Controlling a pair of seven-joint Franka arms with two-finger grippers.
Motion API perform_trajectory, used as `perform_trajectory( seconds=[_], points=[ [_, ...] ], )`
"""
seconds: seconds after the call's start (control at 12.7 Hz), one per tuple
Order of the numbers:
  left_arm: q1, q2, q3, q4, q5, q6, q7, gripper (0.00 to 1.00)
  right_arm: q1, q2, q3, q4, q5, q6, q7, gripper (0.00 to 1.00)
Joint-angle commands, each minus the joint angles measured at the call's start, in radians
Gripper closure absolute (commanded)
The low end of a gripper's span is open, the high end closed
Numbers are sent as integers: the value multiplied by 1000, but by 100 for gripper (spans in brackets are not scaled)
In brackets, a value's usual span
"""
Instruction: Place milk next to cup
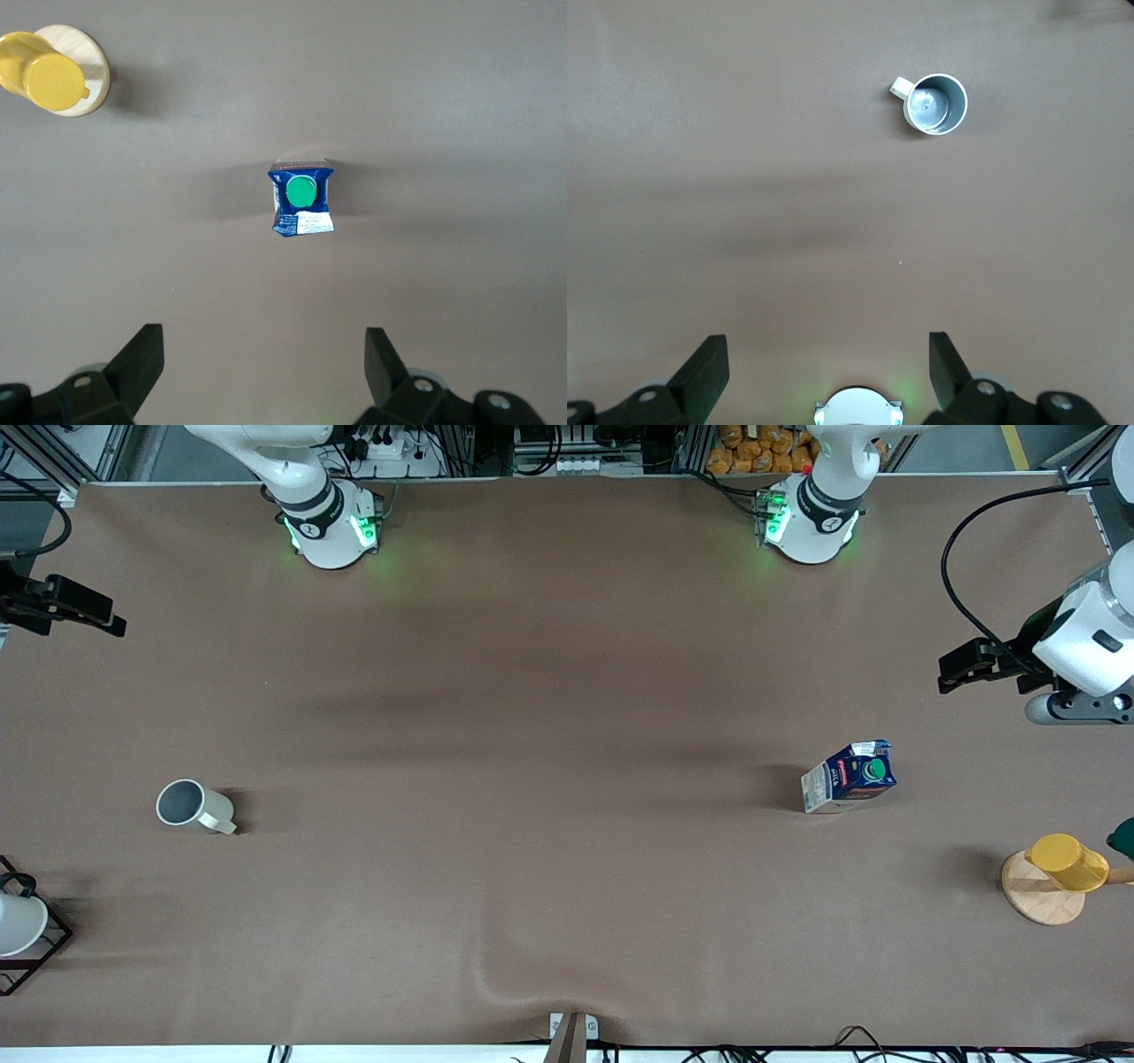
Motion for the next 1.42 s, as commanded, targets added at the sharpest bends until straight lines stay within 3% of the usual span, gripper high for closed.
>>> perform_trajectory(
  seconds=[0.0, 1.02, 1.34],
  points=[
    [1, -8, 0, 5, 23, 3, 5, 0, 0, -6, 2, -16, 19, 10, -8, 0],
    [-8, 12, 1, 25, -8, -13, -57, 0, 5, 11, 3, -31, 19, 63, -8, 0],
    [-7, 90, 0, 14, 1, 44, -81, 0, 2, 14, 2, -36, 19, 63, -9, 0]
  ],
)
